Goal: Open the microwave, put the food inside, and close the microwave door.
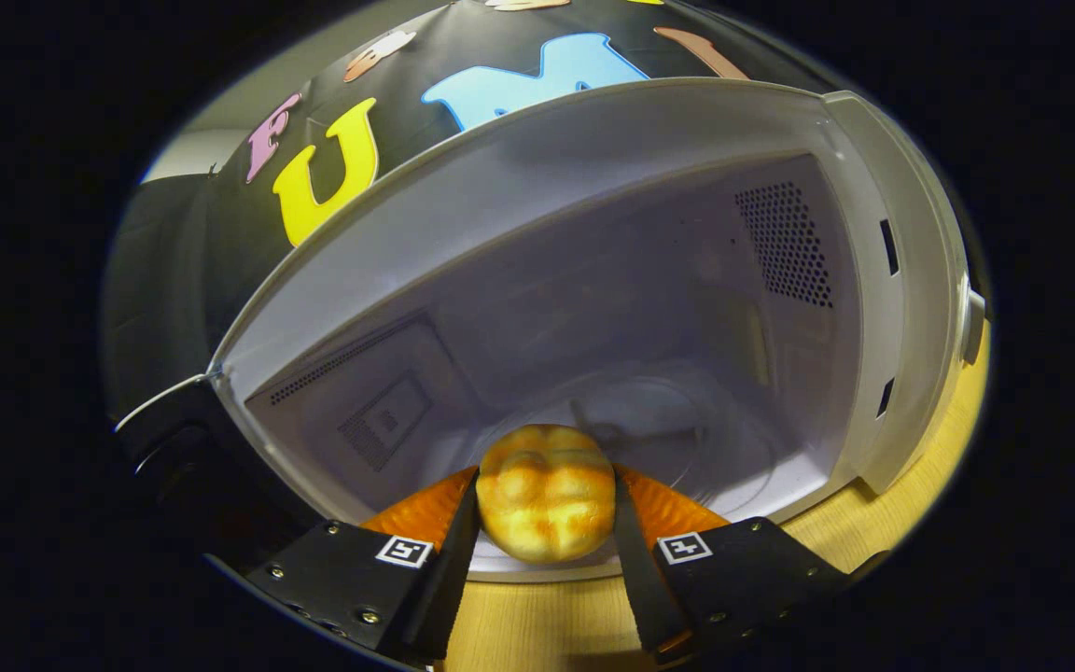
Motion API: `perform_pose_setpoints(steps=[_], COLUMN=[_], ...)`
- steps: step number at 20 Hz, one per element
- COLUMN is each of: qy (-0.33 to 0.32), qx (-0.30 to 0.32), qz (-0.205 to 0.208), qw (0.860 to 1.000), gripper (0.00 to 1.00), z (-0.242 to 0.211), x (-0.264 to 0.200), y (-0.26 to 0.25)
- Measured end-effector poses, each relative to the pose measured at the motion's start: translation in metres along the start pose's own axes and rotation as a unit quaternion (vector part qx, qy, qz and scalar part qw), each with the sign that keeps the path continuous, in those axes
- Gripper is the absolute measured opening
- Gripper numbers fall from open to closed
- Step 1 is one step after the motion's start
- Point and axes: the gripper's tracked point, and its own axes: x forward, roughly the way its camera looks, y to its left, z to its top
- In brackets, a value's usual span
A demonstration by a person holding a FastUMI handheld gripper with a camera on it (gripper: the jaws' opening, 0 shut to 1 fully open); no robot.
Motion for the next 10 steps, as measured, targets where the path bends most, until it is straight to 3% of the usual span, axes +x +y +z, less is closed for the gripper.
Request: perform_pose_setpoints(steps=[4,9,10], qy=[0.002,-0.005,-0.008], qx=[-0.017,-0.039,-0.047], qz=[-0.025,-0.027,-0.024], qw=[1.0,0.999,0.999], gripper=[0.73,0.98,0.98], z=[-0.005,0.003,0.008], x=[0.013,0.005,-0.001], y=[-0.01,-0.012,-0.009])
